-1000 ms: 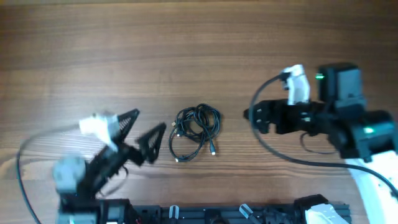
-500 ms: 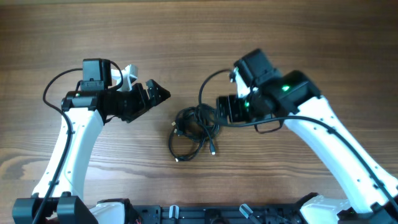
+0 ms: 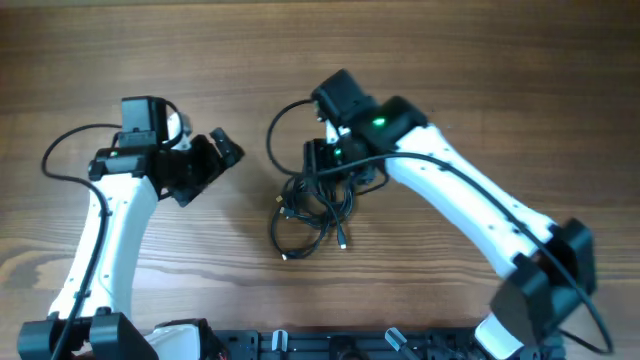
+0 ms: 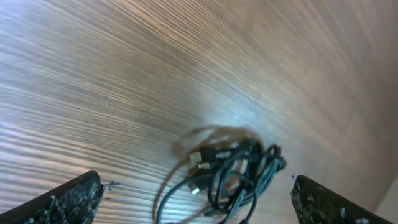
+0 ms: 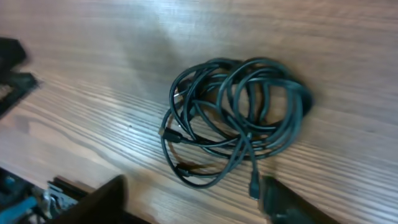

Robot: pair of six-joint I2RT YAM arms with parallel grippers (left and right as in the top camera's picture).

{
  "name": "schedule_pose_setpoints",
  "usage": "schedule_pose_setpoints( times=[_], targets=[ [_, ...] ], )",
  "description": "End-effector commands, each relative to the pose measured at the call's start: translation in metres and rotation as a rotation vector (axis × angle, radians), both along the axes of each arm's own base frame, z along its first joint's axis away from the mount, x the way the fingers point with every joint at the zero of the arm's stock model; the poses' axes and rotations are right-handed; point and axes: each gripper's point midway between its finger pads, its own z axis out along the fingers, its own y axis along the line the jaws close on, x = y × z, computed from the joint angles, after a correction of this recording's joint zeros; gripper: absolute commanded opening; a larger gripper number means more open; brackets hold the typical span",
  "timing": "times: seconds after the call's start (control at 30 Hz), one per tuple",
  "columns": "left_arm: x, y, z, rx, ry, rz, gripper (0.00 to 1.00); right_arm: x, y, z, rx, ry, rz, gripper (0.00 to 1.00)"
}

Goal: Untangle cables
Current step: 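Lower the right gripper onto the cable bundle and grasp a loop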

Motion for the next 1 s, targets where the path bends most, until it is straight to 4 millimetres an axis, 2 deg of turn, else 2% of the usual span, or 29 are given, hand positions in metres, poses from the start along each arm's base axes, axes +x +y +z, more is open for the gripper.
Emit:
schedule_pose_setpoints(
  times=[0.0,0.1,0.13,0.2,0.23,0.43,0.6,0.77,0.9,0.93,0.97],
  targets=[
    [0.001,0.022,0.001,-0.007,0.028,0.113,1.00,-0.007,0.009,-0.040,-0.054,0.091,0.005,0.66],
    [0.000,0.026,0.001,-0.006,0.035,0.126,1.00,-0.006,0.019,-0.071,-0.091,0.112,0.021,0.66],
    [0.000,0.026,0.000,-0.004,0.035,0.127,1.00,-0.005,0.020,-0.079,-0.101,0.113,0.022,0.62],
    [0.000,0.030,-0.001,0.016,0.037,0.137,1.00,-0.003,0.023,-0.093,-0.114,0.120,0.031,0.46],
    [0.000,0.032,-0.001,0.015,0.038,0.145,1.00,-0.001,0.020,-0.096,-0.134,0.109,0.026,0.45],
    [-0.004,0.061,-0.002,0.012,0.053,0.237,1.00,0.013,0.011,-0.100,-0.194,0.026,0.030,0.46],
    [-0.004,0.060,-0.002,0.012,0.054,0.236,1.00,0.021,0.017,-0.098,-0.191,-0.029,0.033,0.41],
    [-0.005,0.060,-0.002,0.011,0.057,0.236,1.00,0.017,0.017,-0.100,-0.293,-0.109,0.010,0.39],
    [-0.007,0.060,-0.003,0.010,0.068,0.236,1.00,0.011,0.008,-0.119,-0.311,-0.094,-0.042,0.39],
    [-0.007,0.060,-0.003,0.010,0.068,0.236,1.00,0.012,0.008,-0.120,-0.309,-0.096,-0.042,0.38],
    [-0.007,0.060,-0.003,0.010,0.068,0.236,1.00,0.012,0.008,-0.120,-0.309,-0.096,-0.042,0.30]
  ],
)
